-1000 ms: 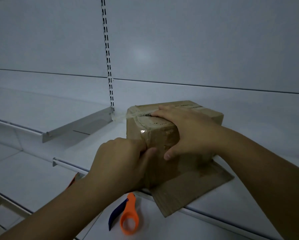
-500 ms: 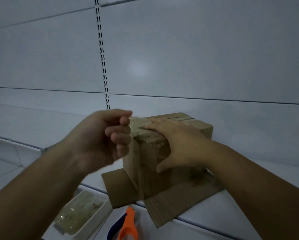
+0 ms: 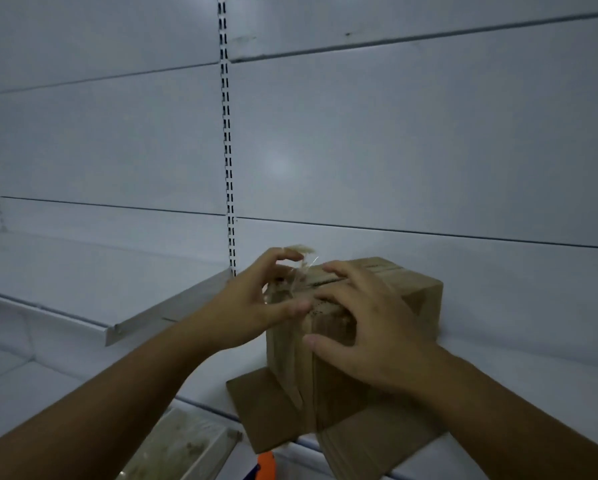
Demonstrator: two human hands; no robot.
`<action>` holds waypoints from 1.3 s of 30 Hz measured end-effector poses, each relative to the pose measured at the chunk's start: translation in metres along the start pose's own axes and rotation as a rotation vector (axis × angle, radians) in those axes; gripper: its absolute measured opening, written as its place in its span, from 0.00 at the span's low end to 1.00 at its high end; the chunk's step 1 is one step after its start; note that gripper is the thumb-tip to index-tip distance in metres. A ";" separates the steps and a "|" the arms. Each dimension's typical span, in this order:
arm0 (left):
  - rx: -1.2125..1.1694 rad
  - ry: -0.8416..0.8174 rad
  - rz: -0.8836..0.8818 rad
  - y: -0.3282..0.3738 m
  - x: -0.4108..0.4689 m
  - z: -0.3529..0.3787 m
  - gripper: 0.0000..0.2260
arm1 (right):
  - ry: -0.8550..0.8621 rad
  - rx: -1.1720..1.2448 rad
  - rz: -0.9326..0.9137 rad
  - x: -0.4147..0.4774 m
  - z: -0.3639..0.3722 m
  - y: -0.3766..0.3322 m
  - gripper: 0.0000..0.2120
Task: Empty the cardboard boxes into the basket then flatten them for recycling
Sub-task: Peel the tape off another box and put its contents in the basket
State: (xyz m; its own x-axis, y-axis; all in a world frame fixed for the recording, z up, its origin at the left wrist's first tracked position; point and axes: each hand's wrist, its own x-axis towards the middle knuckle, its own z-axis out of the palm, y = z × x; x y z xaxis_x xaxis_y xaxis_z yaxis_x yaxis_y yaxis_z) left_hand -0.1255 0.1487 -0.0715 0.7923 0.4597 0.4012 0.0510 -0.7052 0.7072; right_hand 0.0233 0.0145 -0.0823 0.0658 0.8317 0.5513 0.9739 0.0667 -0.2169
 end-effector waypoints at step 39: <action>0.092 0.098 0.347 0.021 0.039 0.011 0.09 | 0.087 -0.223 -0.071 -0.059 -0.037 0.025 0.21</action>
State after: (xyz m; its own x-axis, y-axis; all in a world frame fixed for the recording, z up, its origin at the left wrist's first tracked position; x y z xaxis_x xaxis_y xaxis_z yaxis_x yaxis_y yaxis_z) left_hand -0.0864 0.1463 -0.0476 0.7100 0.2309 0.6653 -0.1528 -0.8717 0.4656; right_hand 0.0519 -0.0538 -0.0906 0.0045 0.7779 0.6284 1.0000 -0.0077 0.0024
